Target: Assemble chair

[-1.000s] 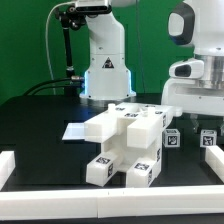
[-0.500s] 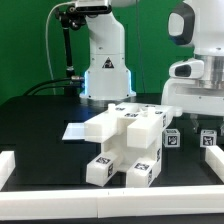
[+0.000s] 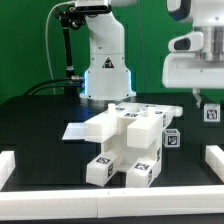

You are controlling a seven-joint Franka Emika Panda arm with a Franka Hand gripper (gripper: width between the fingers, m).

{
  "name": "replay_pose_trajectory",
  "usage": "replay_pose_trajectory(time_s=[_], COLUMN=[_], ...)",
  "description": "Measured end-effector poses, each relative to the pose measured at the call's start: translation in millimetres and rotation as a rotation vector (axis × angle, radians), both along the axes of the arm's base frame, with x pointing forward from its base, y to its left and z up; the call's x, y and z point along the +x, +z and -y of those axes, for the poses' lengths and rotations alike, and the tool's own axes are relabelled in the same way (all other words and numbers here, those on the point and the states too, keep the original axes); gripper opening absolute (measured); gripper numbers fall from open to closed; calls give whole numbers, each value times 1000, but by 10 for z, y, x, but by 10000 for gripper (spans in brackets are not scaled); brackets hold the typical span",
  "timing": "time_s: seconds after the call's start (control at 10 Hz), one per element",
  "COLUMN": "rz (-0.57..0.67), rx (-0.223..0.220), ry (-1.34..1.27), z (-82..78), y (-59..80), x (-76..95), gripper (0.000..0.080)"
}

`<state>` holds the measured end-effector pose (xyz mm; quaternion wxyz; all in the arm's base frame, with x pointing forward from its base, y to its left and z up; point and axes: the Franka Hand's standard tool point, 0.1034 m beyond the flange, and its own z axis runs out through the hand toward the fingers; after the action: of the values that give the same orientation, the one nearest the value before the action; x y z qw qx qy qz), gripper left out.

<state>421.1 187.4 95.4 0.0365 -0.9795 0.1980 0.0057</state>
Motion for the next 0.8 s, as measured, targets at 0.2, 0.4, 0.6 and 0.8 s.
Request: replay_pose_trajectory(time_s=[0.2,0.4,0.6,0.8], rz=[2,10,3,-33], rx=[16,16,11,-7], ry=[25,19,27,90], z=[194,239,255,411], y=[245,261,248,325], x=[146,216,212,294], gripper=[281,281,281,281])
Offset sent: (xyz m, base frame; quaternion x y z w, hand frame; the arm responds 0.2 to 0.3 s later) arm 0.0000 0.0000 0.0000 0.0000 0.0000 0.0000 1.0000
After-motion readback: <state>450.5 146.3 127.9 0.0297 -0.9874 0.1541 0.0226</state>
